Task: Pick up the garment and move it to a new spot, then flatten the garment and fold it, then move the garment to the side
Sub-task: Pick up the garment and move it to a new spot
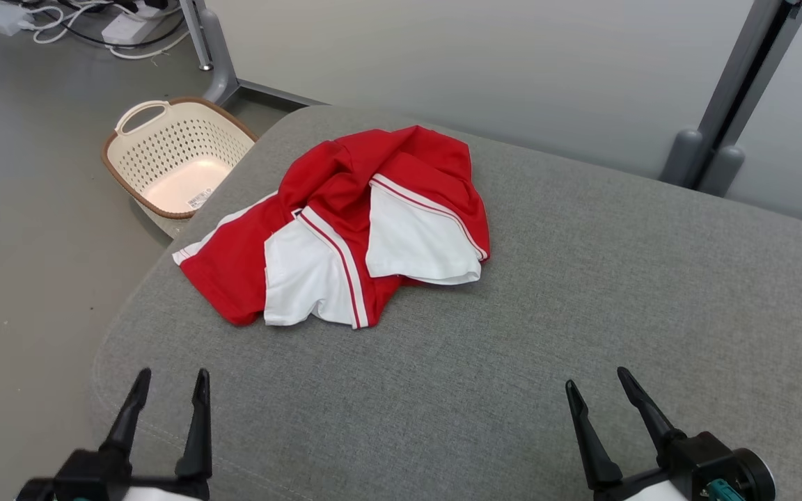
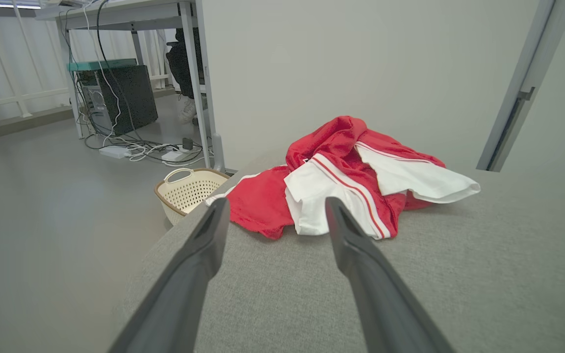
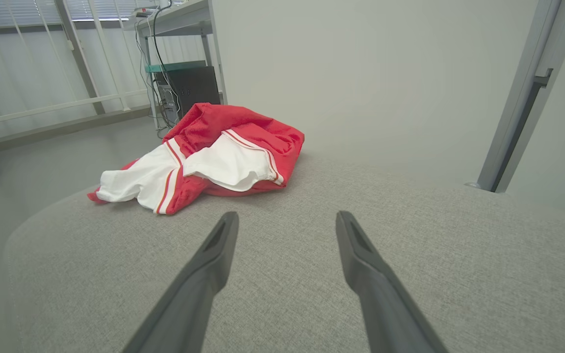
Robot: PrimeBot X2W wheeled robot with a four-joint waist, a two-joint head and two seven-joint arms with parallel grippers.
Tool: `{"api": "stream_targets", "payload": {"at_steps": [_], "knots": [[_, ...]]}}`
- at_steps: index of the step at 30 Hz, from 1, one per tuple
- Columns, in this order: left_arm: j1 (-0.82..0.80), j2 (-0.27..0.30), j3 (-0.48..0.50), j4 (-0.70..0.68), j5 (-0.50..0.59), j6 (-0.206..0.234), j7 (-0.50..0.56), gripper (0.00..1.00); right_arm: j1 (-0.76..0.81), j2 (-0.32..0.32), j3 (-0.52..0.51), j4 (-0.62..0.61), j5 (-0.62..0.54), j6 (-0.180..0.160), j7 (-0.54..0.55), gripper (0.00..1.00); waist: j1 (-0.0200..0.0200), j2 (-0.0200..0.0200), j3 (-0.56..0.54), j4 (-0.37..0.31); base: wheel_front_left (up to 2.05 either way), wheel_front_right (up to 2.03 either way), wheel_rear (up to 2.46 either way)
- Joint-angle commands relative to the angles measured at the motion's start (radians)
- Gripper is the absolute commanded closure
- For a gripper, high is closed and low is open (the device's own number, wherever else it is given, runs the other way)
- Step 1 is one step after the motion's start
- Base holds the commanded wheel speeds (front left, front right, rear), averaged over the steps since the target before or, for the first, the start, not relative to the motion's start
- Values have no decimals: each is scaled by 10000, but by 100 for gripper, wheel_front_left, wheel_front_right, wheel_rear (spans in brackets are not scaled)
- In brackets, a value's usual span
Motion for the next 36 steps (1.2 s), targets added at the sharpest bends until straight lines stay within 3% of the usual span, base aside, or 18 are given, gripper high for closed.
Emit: {"api": "stream_targets", "payload": {"at_steps": [1, 10, 16, 18, 20, 29, 36], "knots": [[-449, 60, 78, -76, 106, -54, -3, 0, -122, -36, -37, 3, -96, -3, -20, 0, 0, 0, 315, -126, 0, 0, 0], [-3440, 485, -305, -7, 307, -159, -2, 0, -867, -158, -240, -74, -768, -3, -19, 0, 0, 0, 1825, -843, 0, 0, 0], [-5476, 514, -574, 1458, -289, -149, -2, 0, -1243, -550, -362, -207, -907, -3, -19, 0, 0, 0, 2761, -1152, 0, 0, 0], [-6627, 498, -590, 2650, -474, -149, -2, 0, -1467, -721, -464, -417, -853, -3, -19, 0, 0, 0, 3263, -1326, 0, 0, 0], [-7026, 472, -610, 3006, -524, -150, -2, 0, -1517, -760, -597, -529, -797, -3, -19, 0, 0, 0, 3404, -1366, 0, 0, 0], [-9689, 338, -526, 7411, -1333, -152, -2, 0, -1380, -996, -596, -912, -644, -6, -14, 0, 0, 0, 4071, -1828, 0, 0, 0], [-10563, 750, -815, 9059, -1451, -152, -2, 0, -1460, -875, -251, -810, -533, -11, -5, 0, 0, 0, 4180, -2321, 0, 0, 0]]}}
